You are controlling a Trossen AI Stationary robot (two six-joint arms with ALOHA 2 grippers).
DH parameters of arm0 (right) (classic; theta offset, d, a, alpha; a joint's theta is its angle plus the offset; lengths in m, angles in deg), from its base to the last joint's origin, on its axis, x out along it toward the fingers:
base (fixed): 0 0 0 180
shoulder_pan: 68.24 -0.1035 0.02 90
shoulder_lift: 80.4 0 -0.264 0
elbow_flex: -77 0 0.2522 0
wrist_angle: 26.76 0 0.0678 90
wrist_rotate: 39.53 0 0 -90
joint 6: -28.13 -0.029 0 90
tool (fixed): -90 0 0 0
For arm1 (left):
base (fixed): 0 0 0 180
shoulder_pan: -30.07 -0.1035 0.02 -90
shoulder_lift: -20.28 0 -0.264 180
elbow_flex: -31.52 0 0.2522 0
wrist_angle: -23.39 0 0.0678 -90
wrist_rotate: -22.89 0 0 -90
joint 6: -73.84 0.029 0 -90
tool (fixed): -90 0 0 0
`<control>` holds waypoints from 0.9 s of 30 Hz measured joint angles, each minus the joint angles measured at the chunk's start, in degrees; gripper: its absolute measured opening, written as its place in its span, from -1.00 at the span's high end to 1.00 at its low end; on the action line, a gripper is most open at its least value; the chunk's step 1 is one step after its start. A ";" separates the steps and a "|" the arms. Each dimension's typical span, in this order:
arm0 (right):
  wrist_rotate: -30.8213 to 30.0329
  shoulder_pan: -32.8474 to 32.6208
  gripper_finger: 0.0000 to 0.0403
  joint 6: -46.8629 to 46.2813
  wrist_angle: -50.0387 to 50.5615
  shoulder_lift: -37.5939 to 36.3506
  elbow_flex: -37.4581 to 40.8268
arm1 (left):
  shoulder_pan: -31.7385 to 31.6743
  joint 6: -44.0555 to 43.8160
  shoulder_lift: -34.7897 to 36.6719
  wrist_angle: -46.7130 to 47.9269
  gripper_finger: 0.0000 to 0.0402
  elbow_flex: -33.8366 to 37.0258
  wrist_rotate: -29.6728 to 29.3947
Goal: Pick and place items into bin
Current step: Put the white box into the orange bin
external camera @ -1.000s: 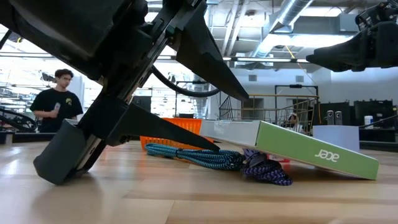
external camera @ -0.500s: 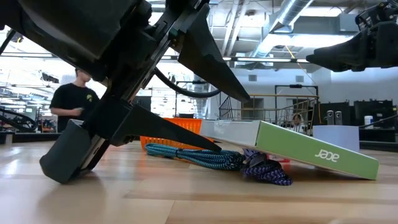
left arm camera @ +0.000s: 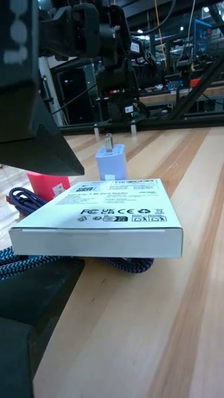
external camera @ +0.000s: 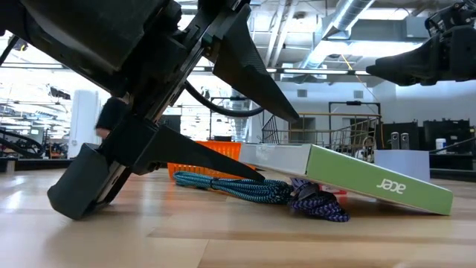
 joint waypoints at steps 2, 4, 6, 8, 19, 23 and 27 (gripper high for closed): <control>0.01 0.00 -0.58 0.00 0.00 0.01 0.00 | 0.00 0.00 0.00 0.00 -0.08 0.00 -0.02; 0.01 0.00 -0.58 0.00 0.01 0.00 -0.01 | 0.00 0.00 0.00 0.00 -0.08 0.00 -0.02; 0.01 0.00 -0.58 0.00 -0.01 0.00 -0.01 | 0.00 0.00 0.00 0.00 -0.08 0.00 -0.02; 0.01 0.00 -0.58 0.00 0.01 0.00 -0.01 | 0.00 0.00 0.00 0.00 -0.08 0.00 -0.01; 0.01 -0.02 -0.58 0.00 0.00 0.00 -0.01 | 0.00 0.00 0.00 0.02 -0.08 0.00 0.00; 0.01 0.00 -0.58 -0.01 -0.01 0.01 0.00 | 0.00 0.00 0.00 0.02 -0.08 0.00 0.02; 0.01 -0.02 -0.58 0.00 0.01 0.02 -0.01 | 0.02 0.00 0.00 0.02 -0.01 0.00 0.02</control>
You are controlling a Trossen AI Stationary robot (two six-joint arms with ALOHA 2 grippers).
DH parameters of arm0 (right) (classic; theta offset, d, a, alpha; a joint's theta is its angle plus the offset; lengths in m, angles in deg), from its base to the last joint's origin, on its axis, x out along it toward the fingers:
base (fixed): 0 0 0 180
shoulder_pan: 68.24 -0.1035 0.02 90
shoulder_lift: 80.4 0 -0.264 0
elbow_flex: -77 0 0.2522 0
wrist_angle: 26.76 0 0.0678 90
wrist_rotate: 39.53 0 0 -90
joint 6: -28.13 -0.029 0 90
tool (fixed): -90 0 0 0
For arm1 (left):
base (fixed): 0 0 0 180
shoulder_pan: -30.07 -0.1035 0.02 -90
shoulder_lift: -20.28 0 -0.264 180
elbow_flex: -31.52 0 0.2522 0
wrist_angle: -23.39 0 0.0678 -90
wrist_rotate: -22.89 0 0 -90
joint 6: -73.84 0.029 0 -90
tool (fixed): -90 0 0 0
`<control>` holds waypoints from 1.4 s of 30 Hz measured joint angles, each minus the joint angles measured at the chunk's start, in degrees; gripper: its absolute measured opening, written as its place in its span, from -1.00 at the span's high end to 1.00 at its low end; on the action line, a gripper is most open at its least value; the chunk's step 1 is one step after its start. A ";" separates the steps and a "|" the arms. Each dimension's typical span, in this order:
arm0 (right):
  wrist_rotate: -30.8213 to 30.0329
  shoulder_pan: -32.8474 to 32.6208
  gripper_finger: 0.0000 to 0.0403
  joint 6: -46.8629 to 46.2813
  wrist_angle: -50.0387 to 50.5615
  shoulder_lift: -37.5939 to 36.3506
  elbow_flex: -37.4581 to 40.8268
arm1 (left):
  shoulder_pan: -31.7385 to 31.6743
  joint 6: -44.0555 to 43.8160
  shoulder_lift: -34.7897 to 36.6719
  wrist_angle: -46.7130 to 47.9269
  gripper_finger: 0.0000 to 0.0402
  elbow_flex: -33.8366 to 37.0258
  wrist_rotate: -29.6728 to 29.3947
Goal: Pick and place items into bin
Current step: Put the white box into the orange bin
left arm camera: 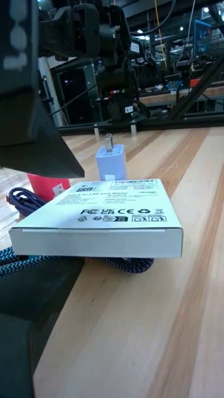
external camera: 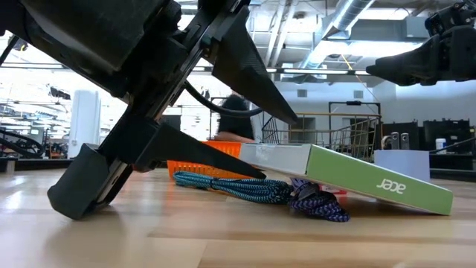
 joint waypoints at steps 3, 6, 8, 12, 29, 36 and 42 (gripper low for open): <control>0.00 0.02 -0.58 0.00 0.00 -0.02 0.00 | 0.00 0.00 0.00 0.00 0.12 0.00 0.00; 0.00 0.00 -0.58 0.00 0.00 -0.01 0.00 | 0.00 0.00 0.00 0.00 0.27 0.00 0.00; -0.01 0.01 -0.58 0.00 -0.01 -0.02 0.00 | 0.00 0.00 0.00 0.00 0.36 0.00 0.00; 0.00 0.02 -0.58 -0.01 -0.01 -0.01 0.00 | 0.00 0.00 0.00 0.02 0.54 0.00 0.00; -0.01 0.01 -0.58 0.00 -0.01 -0.02 0.01 | 1.31 -0.23 -0.02 0.00 0.75 0.02 -1.49; 0.00 0.02 -0.58 0.00 0.00 -0.02 0.02 | 2.47 -1.59 -0.02 0.01 0.76 0.02 -4.25; 0.00 0.02 -0.58 -0.01 -0.01 0.00 0.01 | 3.74 -1.94 -0.04 -0.27 0.76 0.04 -6.37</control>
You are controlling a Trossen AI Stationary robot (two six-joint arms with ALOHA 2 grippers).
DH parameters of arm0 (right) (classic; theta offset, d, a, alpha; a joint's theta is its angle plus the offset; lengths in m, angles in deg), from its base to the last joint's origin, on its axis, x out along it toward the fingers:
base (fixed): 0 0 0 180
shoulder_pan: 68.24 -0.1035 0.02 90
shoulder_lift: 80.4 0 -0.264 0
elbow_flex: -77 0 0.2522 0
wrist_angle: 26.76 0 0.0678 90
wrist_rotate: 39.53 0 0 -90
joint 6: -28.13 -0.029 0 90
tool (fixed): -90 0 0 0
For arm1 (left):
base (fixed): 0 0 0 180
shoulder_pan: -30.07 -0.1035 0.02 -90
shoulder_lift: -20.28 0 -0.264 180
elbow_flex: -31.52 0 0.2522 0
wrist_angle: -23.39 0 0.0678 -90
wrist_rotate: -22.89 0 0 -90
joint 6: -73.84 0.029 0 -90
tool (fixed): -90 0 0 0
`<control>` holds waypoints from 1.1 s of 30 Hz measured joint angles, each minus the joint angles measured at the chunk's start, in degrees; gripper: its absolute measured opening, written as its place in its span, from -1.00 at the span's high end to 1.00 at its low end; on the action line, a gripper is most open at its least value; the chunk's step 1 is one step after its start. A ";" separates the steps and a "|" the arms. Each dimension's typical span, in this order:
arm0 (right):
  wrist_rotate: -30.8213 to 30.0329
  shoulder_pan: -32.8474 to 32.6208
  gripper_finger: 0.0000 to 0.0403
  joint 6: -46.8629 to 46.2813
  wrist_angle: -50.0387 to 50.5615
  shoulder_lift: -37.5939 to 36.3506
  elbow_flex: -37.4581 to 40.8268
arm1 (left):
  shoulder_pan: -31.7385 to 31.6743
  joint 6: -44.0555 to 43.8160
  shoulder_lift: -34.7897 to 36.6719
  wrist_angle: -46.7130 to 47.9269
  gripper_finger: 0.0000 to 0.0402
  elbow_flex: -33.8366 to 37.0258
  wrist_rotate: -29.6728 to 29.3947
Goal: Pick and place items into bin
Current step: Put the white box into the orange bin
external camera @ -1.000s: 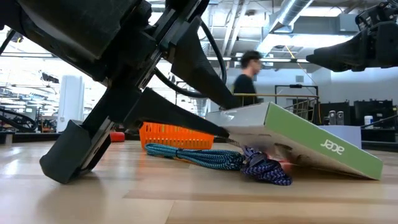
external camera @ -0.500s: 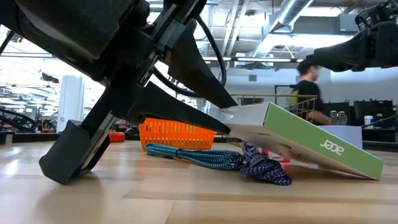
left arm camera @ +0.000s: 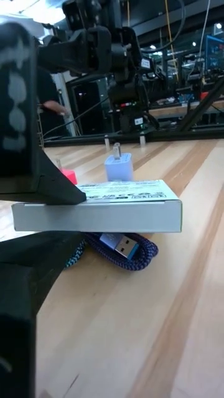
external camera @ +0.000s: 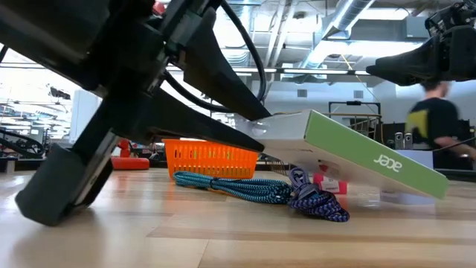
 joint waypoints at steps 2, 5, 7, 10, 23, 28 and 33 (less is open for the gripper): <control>0.00 0.00 -0.58 0.01 0.00 -0.01 0.00 | 0.41 0.02 -0.02 -0.19 0.76 0.00 -0.60; 0.01 -0.02 -0.58 0.01 -0.02 0.01 -0.02 | 1.01 0.02 0.04 -0.22 0.76 0.01 -0.84; -0.01 0.00 -0.58 0.00 -0.01 -0.02 -0.01 | 1.31 0.02 0.13 -0.22 0.76 0.02 -1.00; -0.01 0.00 -0.58 0.00 -0.01 0.01 0.00 | 1.70 -0.13 0.69 0.05 0.76 0.07 -1.15; 0.01 0.00 -0.58 0.01 -0.01 0.01 0.00 | 3.08 -4.64 8.12 8.92 0.76 0.17 -2.72; 0.01 -0.01 -0.58 0.00 0.00 0.01 0.00 | 3.04 -7.84 10.13 17.33 0.76 0.13 -5.10; 0.00 0.00 -0.58 -0.01 0.01 0.01 -0.01 | 3.03 -12.93 12.32 25.94 0.76 0.11 -6.20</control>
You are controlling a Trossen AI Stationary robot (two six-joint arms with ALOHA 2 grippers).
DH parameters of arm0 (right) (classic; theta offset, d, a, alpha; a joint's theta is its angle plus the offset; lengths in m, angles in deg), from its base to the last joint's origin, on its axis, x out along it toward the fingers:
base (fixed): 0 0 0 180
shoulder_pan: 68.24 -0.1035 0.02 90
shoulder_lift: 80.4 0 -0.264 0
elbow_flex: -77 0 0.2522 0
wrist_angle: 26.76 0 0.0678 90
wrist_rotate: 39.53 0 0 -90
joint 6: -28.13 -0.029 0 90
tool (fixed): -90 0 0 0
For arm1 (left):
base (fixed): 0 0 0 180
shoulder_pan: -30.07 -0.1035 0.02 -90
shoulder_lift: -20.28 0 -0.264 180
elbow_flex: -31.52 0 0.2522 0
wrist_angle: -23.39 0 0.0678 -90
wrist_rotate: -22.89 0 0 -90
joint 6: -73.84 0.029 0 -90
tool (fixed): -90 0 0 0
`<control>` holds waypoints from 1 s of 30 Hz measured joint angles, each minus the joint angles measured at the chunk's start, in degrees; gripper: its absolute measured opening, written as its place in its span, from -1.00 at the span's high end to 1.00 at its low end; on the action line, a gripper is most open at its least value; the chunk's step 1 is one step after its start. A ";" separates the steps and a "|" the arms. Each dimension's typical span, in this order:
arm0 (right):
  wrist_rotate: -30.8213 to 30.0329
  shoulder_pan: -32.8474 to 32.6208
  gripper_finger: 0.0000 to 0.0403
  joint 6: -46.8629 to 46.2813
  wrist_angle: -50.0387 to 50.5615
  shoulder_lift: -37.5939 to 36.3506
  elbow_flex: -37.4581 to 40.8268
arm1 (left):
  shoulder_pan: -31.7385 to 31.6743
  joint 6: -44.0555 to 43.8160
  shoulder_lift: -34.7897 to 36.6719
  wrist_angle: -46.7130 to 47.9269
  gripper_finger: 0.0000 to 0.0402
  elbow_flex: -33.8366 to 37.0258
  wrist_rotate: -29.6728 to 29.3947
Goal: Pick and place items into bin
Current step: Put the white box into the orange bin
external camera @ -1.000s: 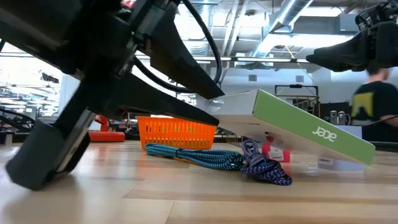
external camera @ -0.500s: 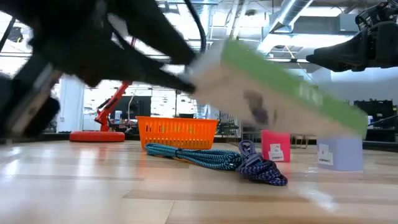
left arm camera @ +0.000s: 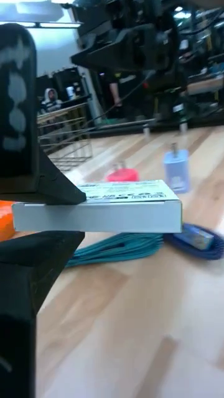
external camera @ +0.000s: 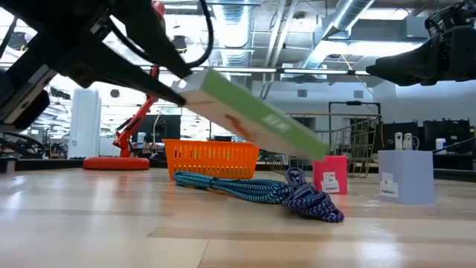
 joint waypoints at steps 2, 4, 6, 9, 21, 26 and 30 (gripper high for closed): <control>0.00 -0.02 -0.58 0.01 -0.02 0.00 0.00 | 0.00 -1.50 0.56 3.30 0.76 0.00 -1.21; -0.01 -0.01 -0.58 0.01 -0.02 0.00 0.00 | 0.00 -2.28 1.24 5.46 0.76 0.00 -2.87; 0.00 -0.01 -0.58 0.01 0.00 0.00 0.00 | -0.02 -2.99 2.03 7.55 0.76 -0.02 -3.80; 0.00 0.00 -0.58 0.02 -0.02 0.00 0.01 | -0.47 -4.66 3.06 10.55 0.76 -0.02 -4.15; 0.00 0.00 -0.58 0.02 -0.02 0.00 0.02 | -2.15 -10.95 4.93 23.17 0.76 -0.08 -7.92; -0.01 -0.02 -0.58 0.00 -0.01 0.00 0.00 | -2.21 -13.32 5.93 26.92 0.76 1.51 -8.51; -0.02 0.00 -0.58 0.00 -0.02 0.00 0.00 | -2.04 -13.82 10.37 26.15 0.76 3.84 -8.71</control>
